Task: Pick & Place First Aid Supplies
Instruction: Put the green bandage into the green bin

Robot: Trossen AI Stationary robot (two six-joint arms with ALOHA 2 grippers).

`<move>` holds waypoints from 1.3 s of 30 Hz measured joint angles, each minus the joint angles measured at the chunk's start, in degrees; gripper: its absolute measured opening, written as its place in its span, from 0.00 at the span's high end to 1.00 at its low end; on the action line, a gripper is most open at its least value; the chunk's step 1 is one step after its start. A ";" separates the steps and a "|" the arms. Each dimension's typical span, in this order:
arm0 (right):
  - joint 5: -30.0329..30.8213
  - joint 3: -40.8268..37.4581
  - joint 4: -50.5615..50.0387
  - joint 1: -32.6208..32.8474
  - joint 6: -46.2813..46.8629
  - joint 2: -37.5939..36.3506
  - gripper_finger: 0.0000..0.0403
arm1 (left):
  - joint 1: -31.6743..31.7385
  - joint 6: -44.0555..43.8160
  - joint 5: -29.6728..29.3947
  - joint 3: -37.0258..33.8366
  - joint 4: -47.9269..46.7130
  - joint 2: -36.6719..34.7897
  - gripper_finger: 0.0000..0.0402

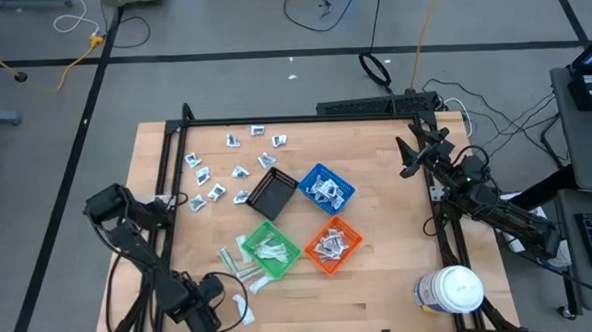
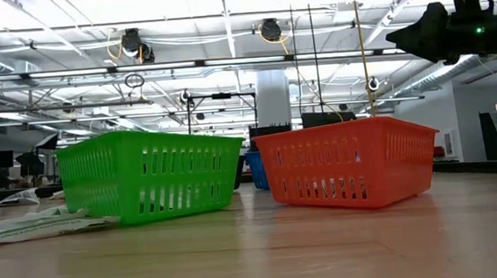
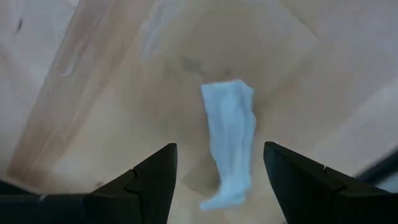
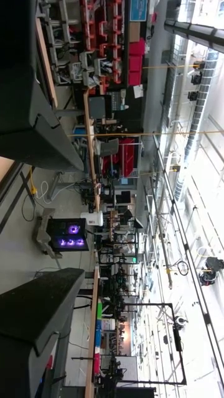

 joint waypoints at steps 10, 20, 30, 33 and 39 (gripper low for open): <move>0.00 -0.01 0.01 0.00 0.00 0.00 0.35 | 0.02 1.71 -0.26 -1.47 1.81 0.00 0.64; 0.00 -0.01 0.01 0.00 0.00 0.00 0.35 | 0.76 2.92 0.24 -0.27 -1.79 -1.40 0.96; 0.00 0.01 0.01 0.00 -0.02 0.02 0.35 | 5.06 7.29 -1.22 2.09 -7.72 -11.50 0.99; 0.00 0.01 0.00 0.00 0.00 0.00 0.35 | 6.50 8.84 -0.80 2.09 -7.82 -12.98 0.99; 0.00 0.01 -0.01 0.00 0.00 0.00 0.35 | 13.85 17.94 1.77 2.09 -9.12 -13.06 0.99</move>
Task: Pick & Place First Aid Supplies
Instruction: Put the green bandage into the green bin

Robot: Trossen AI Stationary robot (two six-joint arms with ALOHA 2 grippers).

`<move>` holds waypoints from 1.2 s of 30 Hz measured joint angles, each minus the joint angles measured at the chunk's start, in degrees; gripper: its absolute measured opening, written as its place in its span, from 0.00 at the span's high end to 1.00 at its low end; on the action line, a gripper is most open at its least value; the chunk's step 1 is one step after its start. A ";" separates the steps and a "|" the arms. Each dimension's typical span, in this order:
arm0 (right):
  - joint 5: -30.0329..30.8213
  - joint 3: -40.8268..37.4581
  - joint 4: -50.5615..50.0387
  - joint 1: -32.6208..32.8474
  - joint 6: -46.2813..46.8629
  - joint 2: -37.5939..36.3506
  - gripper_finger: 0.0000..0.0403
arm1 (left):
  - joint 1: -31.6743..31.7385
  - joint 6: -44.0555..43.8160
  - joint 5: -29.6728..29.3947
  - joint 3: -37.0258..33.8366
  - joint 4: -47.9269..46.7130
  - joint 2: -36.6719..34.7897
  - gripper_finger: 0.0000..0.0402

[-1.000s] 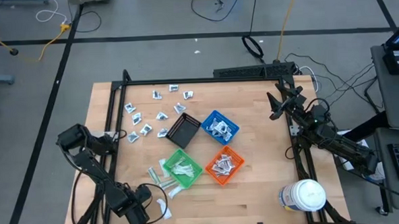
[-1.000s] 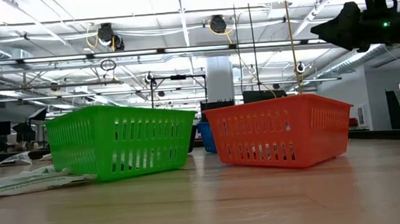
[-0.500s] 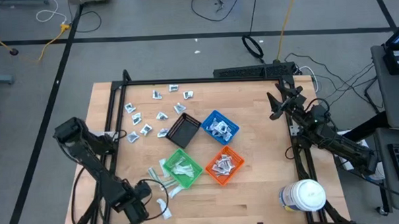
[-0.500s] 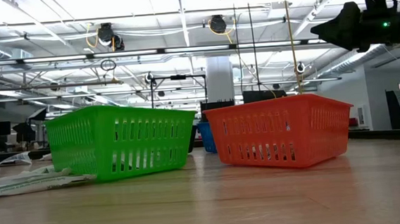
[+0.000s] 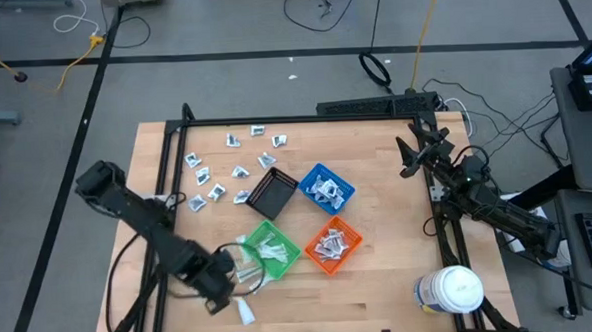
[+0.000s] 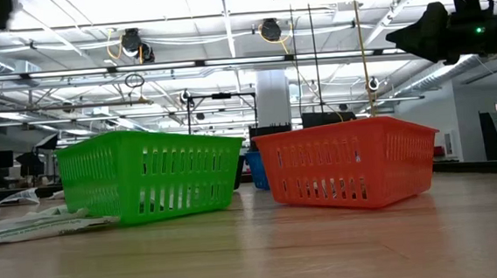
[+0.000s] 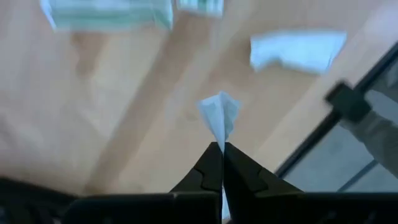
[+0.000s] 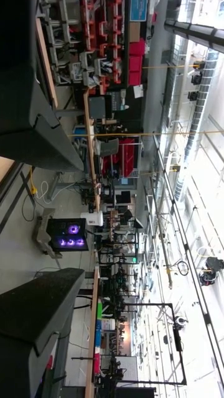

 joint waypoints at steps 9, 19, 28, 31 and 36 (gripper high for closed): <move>0.00 -0.01 0.02 0.00 0.00 0.01 0.35 | 14.38 21.24 -0.04 8.47 -9.19 4.99 1.00; 0.00 0.01 0.01 0.00 0.00 0.01 0.35 | 24.66 40.96 -0.11 20.98 -15.68 14.88 1.00; 0.00 -0.01 0.02 0.00 0.00 0.02 0.35 | 28.85 48.53 -1.04 31.04 -20.45 20.69 1.00; 0.00 -0.02 0.02 0.00 0.00 0.02 0.35 | 28.99 49.99 -2.70 31.74 -20.06 22.00 1.00; 0.00 0.01 0.02 0.00 0.00 0.00 0.35 | 28.94 52.14 -4.59 31.69 -18.06 25.04 1.00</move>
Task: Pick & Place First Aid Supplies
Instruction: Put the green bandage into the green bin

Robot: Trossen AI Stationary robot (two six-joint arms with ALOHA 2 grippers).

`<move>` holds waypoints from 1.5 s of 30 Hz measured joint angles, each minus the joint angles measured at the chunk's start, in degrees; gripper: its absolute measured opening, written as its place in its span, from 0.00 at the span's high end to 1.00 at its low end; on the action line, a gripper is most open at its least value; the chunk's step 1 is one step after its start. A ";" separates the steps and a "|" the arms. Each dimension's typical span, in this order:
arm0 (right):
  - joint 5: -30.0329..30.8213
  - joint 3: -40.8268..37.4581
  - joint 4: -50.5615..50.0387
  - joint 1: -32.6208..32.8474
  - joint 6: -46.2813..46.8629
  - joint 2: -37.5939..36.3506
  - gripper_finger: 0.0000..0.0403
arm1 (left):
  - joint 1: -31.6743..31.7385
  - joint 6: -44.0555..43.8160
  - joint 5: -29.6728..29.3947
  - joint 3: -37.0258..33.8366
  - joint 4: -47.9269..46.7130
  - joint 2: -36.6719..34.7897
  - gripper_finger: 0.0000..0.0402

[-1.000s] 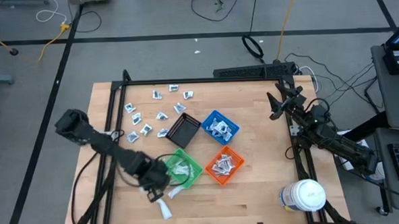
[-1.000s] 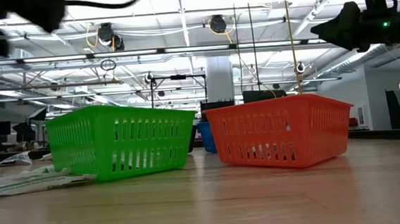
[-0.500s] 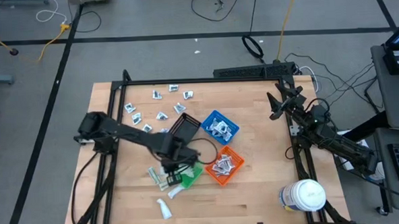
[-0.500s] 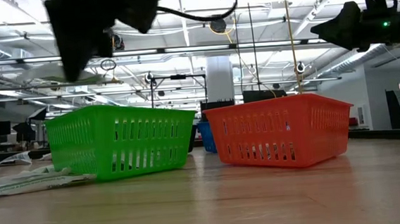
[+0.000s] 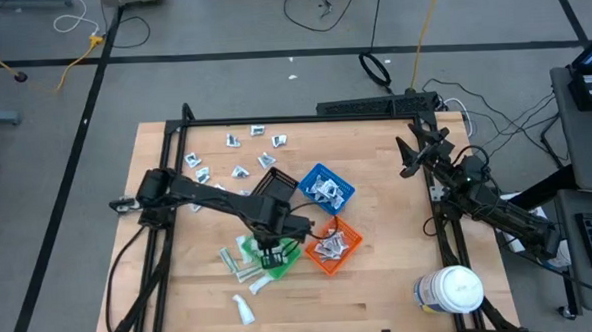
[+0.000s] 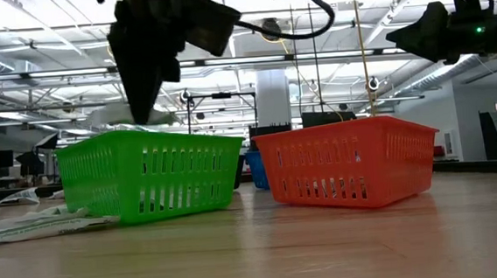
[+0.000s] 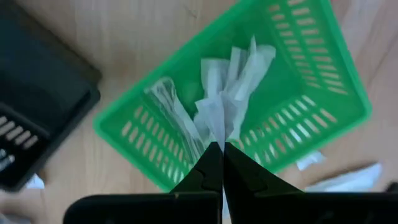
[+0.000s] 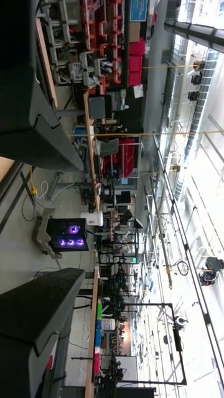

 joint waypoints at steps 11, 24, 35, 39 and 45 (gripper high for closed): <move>0.00 -0.02 0.07 0.00 0.00 0.02 0.35 | -0.30 0.19 -1.22 0.00 5.03 2.83 0.99; 0.00 0.00 0.01 0.00 0.00 0.02 0.35 | -0.55 -4.74 -1.04 -0.02 4.94 2.82 0.56; 0.00 0.00 0.01 0.00 0.00 0.02 0.35 | -1.14 -15.24 -1.49 -0.07 4.15 1.99 0.43; -0.02 0.00 0.01 0.00 0.00 0.02 0.35 | -2.14 -21.14 -1.53 -0.09 3.34 0.98 0.43; 0.00 -0.01 0.25 0.00 0.00 0.02 0.35 | -3.89 -33.47 -3.61 -1.59 2.97 -2.36 0.43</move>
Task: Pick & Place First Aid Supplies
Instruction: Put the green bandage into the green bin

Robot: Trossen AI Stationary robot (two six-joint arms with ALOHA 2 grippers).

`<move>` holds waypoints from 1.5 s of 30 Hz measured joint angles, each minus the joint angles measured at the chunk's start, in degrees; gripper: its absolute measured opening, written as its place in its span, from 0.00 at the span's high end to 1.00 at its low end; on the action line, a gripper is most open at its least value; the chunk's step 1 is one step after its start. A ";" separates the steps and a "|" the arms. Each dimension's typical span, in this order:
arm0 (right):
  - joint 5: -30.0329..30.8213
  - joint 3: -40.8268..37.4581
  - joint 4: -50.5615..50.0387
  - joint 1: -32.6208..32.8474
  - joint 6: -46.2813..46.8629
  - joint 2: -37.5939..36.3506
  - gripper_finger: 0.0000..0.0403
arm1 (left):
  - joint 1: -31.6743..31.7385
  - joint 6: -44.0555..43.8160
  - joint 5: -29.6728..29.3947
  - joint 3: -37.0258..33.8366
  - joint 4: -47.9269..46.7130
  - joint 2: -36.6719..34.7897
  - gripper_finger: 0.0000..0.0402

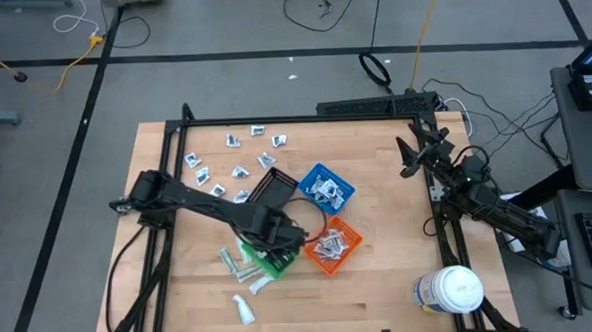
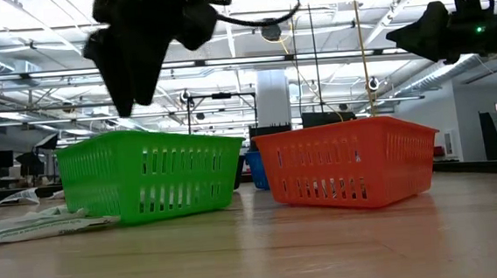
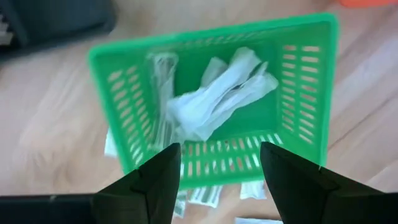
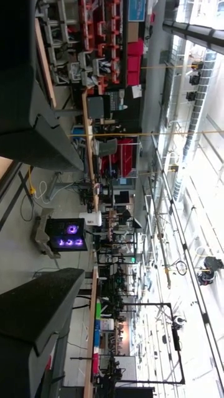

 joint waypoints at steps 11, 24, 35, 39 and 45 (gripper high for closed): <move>0.00 -0.01 -0.13 0.00 0.00 -0.01 0.35 | -3.18 -20.37 -0.95 -6.67 -0.10 -5.20 0.43; 0.00 0.00 -0.25 0.00 0.00 -0.01 0.35 | -10.59 -38.20 2.18 -21.13 3.31 -14.03 0.43; 0.00 0.01 -0.25 0.00 0.00 -0.02 0.35 | -13.04 -46.45 1.56 -28.31 10.61 -16.37 0.43; 0.00 0.00 -0.25 0.00 0.00 0.00 0.35 | -13.09 -48.01 1.37 -32.15 16.81 -16.34 0.43; 0.00 0.00 -0.25 0.00 0.00 0.00 0.35 | -12.89 -50.15 1.12 -37.90 24.37 -16.32 0.43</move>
